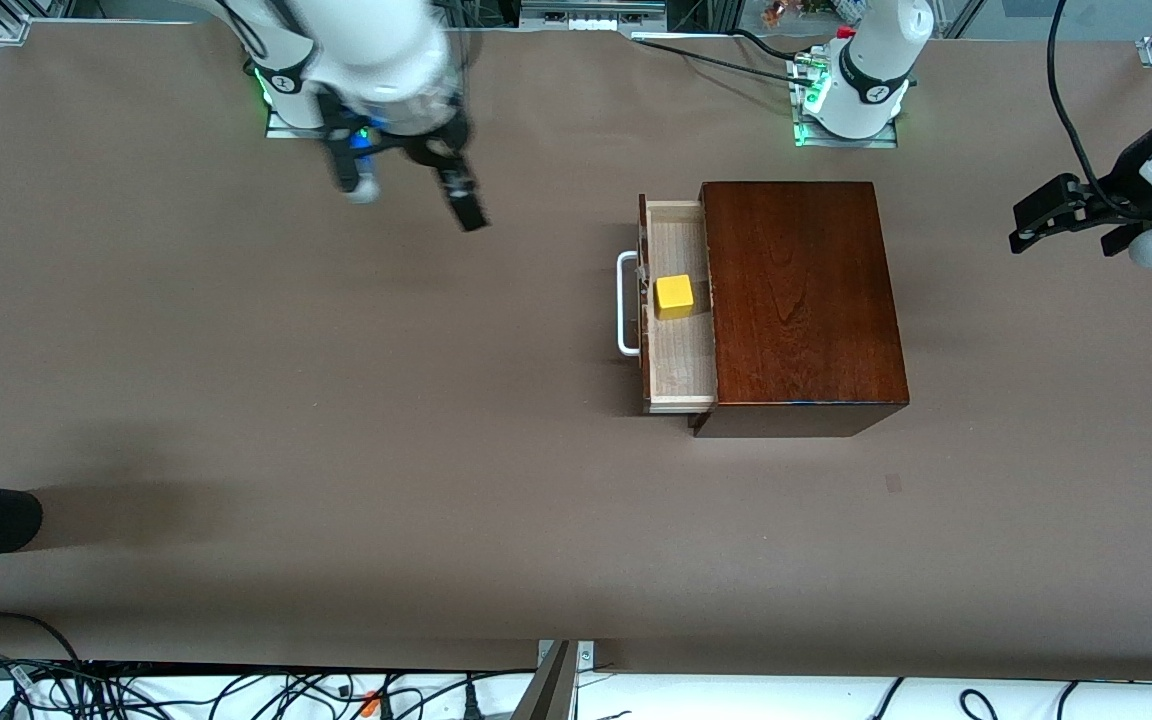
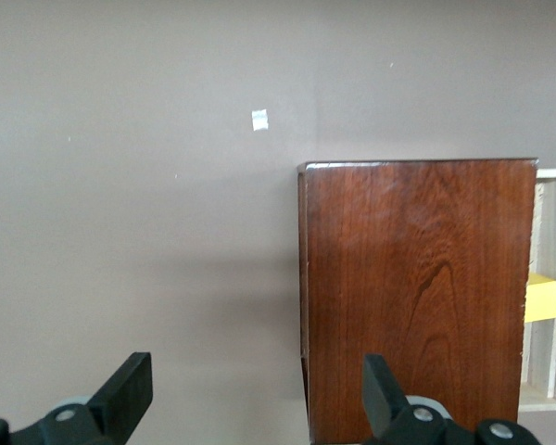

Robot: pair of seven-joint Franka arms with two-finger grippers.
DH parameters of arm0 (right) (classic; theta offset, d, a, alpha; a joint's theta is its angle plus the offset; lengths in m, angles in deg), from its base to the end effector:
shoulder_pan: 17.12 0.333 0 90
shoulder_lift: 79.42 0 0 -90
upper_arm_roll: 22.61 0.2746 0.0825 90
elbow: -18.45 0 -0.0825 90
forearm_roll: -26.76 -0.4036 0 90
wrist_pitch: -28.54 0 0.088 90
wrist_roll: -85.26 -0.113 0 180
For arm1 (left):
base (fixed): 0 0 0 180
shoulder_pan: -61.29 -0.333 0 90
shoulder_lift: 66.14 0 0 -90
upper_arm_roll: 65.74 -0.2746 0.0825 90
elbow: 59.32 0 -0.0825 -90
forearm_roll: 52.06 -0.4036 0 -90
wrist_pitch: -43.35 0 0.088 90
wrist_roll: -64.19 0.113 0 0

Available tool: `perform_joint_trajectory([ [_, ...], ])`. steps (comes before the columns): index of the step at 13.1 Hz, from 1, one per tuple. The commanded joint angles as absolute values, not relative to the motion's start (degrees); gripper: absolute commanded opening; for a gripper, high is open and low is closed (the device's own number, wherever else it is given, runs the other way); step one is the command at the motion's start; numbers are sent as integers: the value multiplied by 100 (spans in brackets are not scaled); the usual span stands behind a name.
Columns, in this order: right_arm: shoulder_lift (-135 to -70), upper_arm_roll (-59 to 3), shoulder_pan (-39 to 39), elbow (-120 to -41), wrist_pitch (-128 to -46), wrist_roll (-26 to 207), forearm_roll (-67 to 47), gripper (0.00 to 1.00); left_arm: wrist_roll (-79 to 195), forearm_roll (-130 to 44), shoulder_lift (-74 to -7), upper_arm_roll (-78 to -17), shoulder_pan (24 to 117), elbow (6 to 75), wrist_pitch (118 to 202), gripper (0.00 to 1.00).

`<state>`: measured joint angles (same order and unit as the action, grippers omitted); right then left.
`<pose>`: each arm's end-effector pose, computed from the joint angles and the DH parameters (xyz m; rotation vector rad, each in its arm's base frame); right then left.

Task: Open drawer, take yellow block, close drawer
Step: 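Lower the right gripper into the drawer over the yellow cube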

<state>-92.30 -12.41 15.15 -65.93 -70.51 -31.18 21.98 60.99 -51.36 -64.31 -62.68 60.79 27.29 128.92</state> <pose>0.4756 0.4333 0.5057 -2.4448 1.8737 0.1752 0.5740 -0.0267 0.5811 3.1292 0.0165 -0.0793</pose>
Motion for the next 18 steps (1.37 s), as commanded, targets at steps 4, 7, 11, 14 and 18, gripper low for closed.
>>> perform_joint_trajectory([
  [4, -11322, -1338, 2523, -4574, -7647, -5603, 2648, 100, 6226, -5162, -6649, -6301, 6032, 2893, 12799, 100],
  [7, -11992, -1365, 2849, -4202, -8244, -6405, 2982, 100, 6226, -5171, -6649, -6301, 6032, 2875, 12799, 100],
  [11, -12388, -1382, 2982, -4202, -9036, -6442, 3062, 100, 6217, -5171, -6640, -6257, 6032, 2866, 12781, 100],
  [14, -12652, -1505, 3175, -4202, -9397, -6433, 3168, 100, 6200, -5171, -6632, -6240, 6041, 2823, 12773, 100],
  [18, -12872, -1506, 3263, -4211, -9555, -6415, 3387, 100, 6199, -5162, -6632, -6240, 6041, 2814, 12773, 100],
])
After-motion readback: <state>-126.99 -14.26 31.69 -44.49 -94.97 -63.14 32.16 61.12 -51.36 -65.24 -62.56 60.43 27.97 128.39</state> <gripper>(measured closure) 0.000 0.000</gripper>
